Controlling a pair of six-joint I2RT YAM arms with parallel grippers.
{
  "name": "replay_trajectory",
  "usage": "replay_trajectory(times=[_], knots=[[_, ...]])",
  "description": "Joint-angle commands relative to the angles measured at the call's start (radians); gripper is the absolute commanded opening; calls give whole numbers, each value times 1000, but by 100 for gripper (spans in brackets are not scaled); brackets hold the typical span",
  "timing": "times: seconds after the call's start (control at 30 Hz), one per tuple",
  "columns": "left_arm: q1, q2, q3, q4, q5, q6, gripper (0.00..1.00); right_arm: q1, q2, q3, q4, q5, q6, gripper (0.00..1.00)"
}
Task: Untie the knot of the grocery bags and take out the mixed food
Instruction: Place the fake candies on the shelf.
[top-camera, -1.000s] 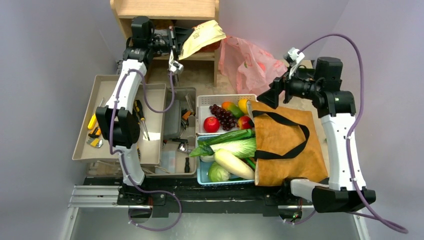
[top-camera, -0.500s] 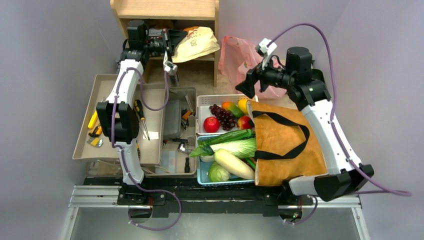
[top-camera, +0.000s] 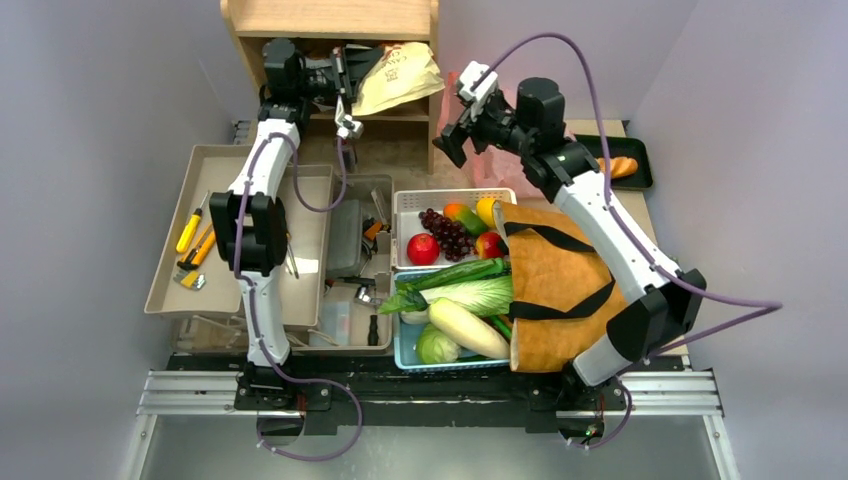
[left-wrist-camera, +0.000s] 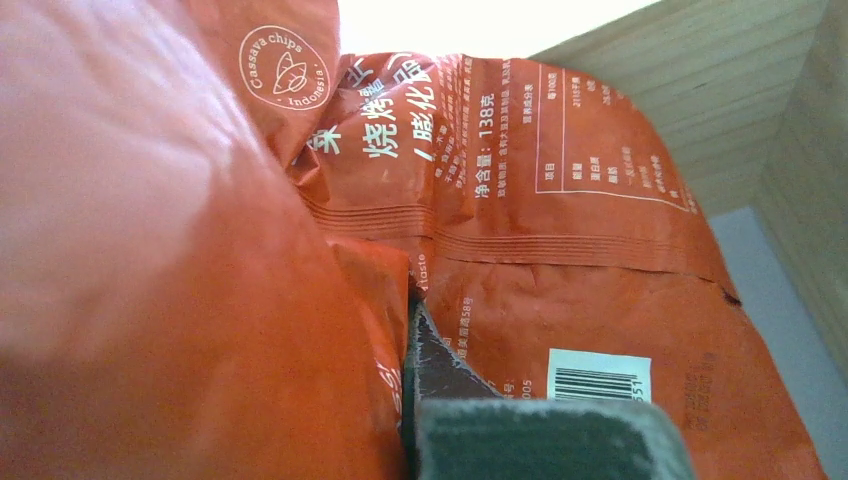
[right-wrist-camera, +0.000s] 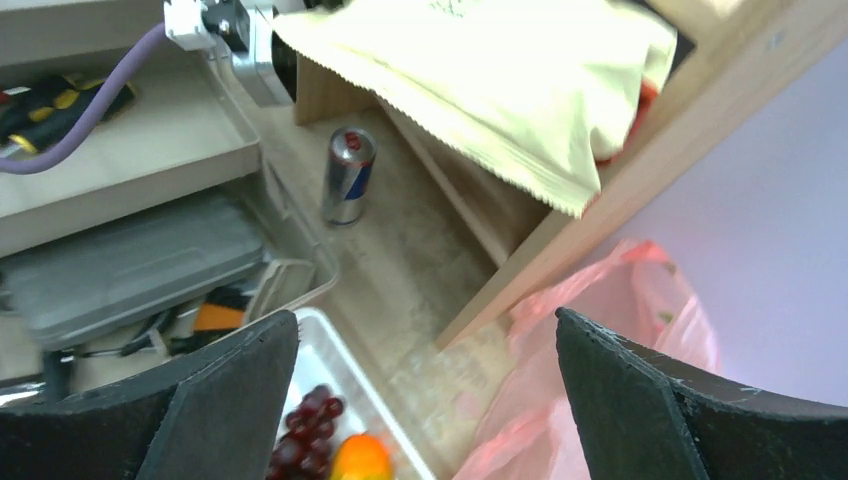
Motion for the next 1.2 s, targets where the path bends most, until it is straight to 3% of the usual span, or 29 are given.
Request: replay_trajectory(times=[0.0,0.3,0.4,0.6,0.67,0.73,0.77,0.83,0.9,1.03,1.17], knots=[[-5,46,35,202,64,-101,0,48,25,15,209,84,-199,97],[-8,73,17,225,85,-116,0,99,149,8,496,232,-434,97],[-7,71,3,230,86,-123,0,109,181,35,496,211,-510,95],[-7,62,-17,259,92,-150,0,122,236,64,463,151,-644,76],[-7,62,-19,262,95,-153,0,122,258,85,486,161,-652,65],[-7,60,-23,264,96,-157,0,124,277,119,481,164,-657,47],[-8,60,-25,265,97,-156,0,124,284,132,473,163,-663,35],[-7,60,-32,298,92,-180,0,123,292,142,466,167,-670,0],[-6,61,-51,399,81,-264,10,124,298,152,444,176,-680,0],[-1,36,-136,703,91,-577,43,124,325,189,374,213,-675,0],[6,-24,-265,906,105,-755,62,124,353,214,350,247,-636,0]])
